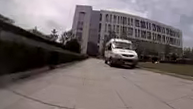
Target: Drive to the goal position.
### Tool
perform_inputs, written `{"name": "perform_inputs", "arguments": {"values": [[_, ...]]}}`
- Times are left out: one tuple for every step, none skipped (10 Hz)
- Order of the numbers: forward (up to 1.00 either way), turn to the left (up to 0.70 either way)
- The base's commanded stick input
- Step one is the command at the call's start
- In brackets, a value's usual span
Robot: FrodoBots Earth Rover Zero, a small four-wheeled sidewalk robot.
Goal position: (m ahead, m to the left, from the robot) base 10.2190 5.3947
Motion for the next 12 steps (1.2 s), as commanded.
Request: {"name": "perform_inputs", "arguments": {"values": [[0.85, 0.08], [0.85, 0.19], [0.85, 0.23], [0.85, 0.00], [0.85, 0.00], [0.85, 0.00], [0.85, 0.00], [0.85, 0.00], [0.85, 0.00], [0.85, 0.00], [0.85, 0.00], [0.85, 0.00]]}}
